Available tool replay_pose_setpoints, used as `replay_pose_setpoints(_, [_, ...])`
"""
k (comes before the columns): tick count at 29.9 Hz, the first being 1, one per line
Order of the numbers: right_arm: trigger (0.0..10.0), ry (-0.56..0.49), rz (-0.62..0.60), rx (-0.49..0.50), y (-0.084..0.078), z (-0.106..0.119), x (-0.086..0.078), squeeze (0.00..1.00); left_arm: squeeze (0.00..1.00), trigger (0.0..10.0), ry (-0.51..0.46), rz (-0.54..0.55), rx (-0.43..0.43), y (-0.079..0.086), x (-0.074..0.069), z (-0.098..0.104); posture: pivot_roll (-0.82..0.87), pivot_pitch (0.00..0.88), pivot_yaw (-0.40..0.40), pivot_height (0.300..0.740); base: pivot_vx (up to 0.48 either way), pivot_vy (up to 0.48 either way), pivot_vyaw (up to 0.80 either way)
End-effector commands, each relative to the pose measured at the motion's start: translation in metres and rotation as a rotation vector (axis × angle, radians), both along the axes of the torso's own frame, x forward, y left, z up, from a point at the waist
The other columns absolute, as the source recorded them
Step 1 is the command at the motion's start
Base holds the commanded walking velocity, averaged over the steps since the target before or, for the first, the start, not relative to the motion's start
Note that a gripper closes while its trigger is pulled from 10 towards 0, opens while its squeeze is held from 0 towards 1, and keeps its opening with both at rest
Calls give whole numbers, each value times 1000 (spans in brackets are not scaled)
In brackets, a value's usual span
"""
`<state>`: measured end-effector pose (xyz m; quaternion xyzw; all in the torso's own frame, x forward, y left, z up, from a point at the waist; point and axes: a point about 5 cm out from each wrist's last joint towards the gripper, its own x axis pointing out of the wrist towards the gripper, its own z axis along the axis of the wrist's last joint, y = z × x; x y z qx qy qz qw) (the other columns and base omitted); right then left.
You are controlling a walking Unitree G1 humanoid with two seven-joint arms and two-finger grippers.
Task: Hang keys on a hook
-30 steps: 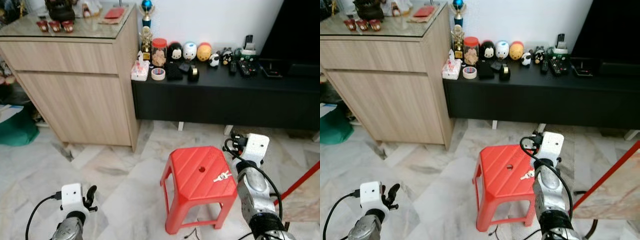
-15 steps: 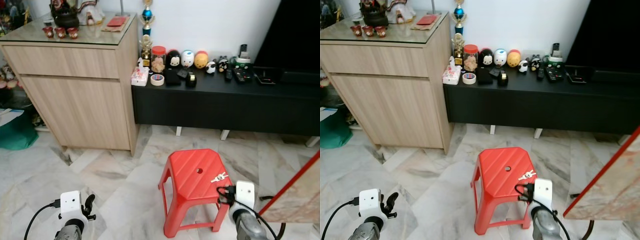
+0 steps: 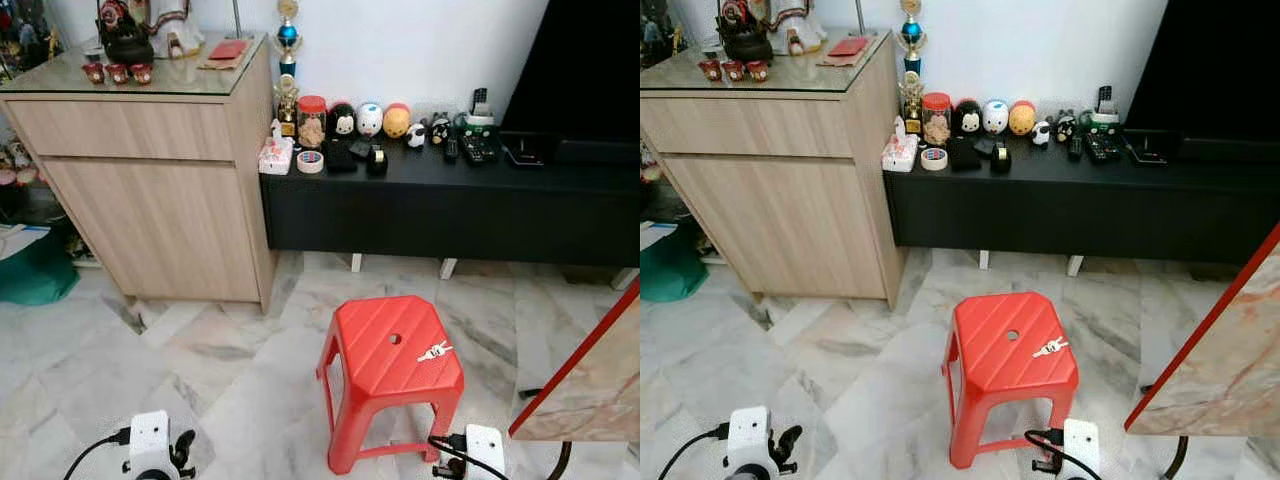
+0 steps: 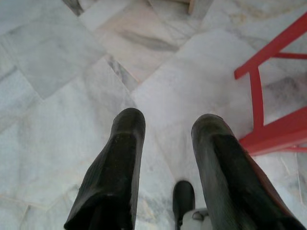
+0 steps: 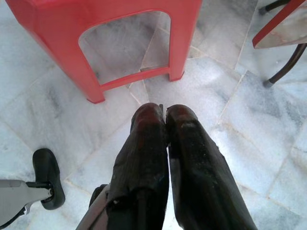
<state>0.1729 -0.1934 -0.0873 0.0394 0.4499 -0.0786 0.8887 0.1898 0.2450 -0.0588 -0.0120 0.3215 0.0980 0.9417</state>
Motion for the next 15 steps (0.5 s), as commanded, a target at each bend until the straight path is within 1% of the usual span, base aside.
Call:
replay_pose_setpoints(1, [10000, 2, -11, -2, -9, 1, -1, 0, 0, 10000, 65, -6, -2, -3, -9, -8, 19, 0, -11, 740, 0, 0, 0])
replay_pose_setpoints(2, [10000, 4, -15, -3, -13, 1, -2, 0, 0, 10000, 73, -7, -1, -4, -10, -8, 19, 0, -11, 740, 0, 0, 0])
replay_pose_setpoints(3, [10000, 4, -15, -3, -13, 1, -2, 0, 0, 10000, 73, -7, -1, -4, -10, -8, 19, 0, -11, 740, 0, 0, 0])
replay_pose_setpoints(4, [10000, 13, -26, -7, -23, 1, -6, 0, 0, 10000, 86, -11, -2, -5, -11, -10, 18, 0, -9, 740, 0, -296, 0])
replay_pose_setpoints(6, [10000, 27, -42, -15, -37, 1, -13, 0, 0, 10000, 100, -10, -5, -5, -14, -11, 15, 0, -10, 740, 0, -332, 0])
replay_pose_setpoints(8, [10000, 43, -57, -22, -46, 1, -19, 0, 0, 10000, 112, -5, -7, -5, -16, -13, 17, 0, -13, 740, 0, -336, 0])
replay_pose_setpoints(10, [10000, 47, -58, -23, -47, 1, -21, 0, 0, 10000, 114, -5, -7, -5, -16, -13, 17, 0, -13, 740, 0, -334, 0])
replay_pose_setpoints(11, [10000, 62, -55, -18, -40, -3, -25, 0, 0, 10000, 123, -2, -10, -4, -18, -14, 20, 0, -14, 740, 0, -334, 0])
replay_pose_setpoints(12, [10000, 62, -55, -18, -40, -3, -25, 0, 0, 10000, 123, -2, -10, -4, -18, -14, 20, 0, -14, 740, 0, -334, 0])
replay_pose_setpoints(13, [10000, 76, -49, -11, -31, -6, -28, 0, 0, 10000, 131, -1, -12, -4, -20, -15, 22, 0, -15, 740, 0, -341, 0])
replay_pose_setpoints(15, [10000, 79, -47, -10, -29, -7, -28, 0, 0, 10000, 133, -2, -11, -4, -20, -15, 23, 0, -15, 740, 0, -341, 0])
